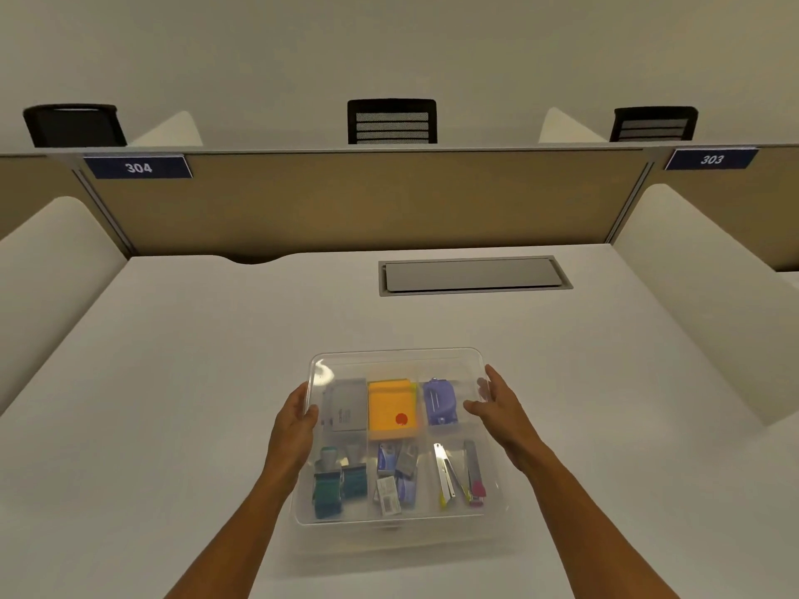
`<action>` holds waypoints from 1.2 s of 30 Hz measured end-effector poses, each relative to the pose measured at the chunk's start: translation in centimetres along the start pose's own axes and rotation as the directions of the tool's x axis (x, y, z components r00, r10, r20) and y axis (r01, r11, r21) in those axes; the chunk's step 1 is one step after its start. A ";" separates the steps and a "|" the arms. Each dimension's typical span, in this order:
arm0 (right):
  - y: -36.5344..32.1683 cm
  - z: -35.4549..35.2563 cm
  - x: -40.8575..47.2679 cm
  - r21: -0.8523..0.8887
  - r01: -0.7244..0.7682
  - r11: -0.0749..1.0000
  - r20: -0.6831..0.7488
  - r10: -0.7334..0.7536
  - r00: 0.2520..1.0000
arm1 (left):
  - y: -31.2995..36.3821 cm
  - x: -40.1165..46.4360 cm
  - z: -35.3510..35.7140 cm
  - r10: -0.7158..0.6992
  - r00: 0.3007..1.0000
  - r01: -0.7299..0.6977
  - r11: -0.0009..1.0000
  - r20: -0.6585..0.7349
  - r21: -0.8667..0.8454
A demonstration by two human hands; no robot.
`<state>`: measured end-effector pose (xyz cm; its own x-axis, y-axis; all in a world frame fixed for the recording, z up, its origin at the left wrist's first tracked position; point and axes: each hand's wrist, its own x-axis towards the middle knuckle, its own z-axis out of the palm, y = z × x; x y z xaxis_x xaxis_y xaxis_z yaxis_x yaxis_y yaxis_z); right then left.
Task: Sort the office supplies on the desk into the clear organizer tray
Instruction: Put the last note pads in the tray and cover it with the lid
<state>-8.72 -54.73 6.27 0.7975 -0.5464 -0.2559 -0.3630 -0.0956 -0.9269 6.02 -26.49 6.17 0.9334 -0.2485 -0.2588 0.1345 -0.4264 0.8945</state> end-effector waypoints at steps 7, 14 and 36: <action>0.0 0.8 1.4 -0.204 0.031 0.979 -0.007 -0.033 0.999 | -0.8 0.1 0.4 0.029 0.999 -0.029 1.000 -0.017 0.002; 2.1 1.1 1.5 -0.242 -0.072 0.968 -0.063 0.058 0.996 | -1.6 0.7 0.4 -0.031 0.998 0.032 0.999 -0.050 0.027; 5.4 2.6 -4.6 -0.357 -0.273 0.893 -0.372 0.132 0.919 | -6.3 -3.8 0.2 -0.057 0.971 0.117 0.960 -0.232 0.255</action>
<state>-13.08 -50.62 1.69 0.5056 -0.8240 -0.2556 -0.7140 -0.2334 -0.6601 1.61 -22.99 1.43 0.9760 -0.0150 -0.2175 0.1538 -0.6598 0.7356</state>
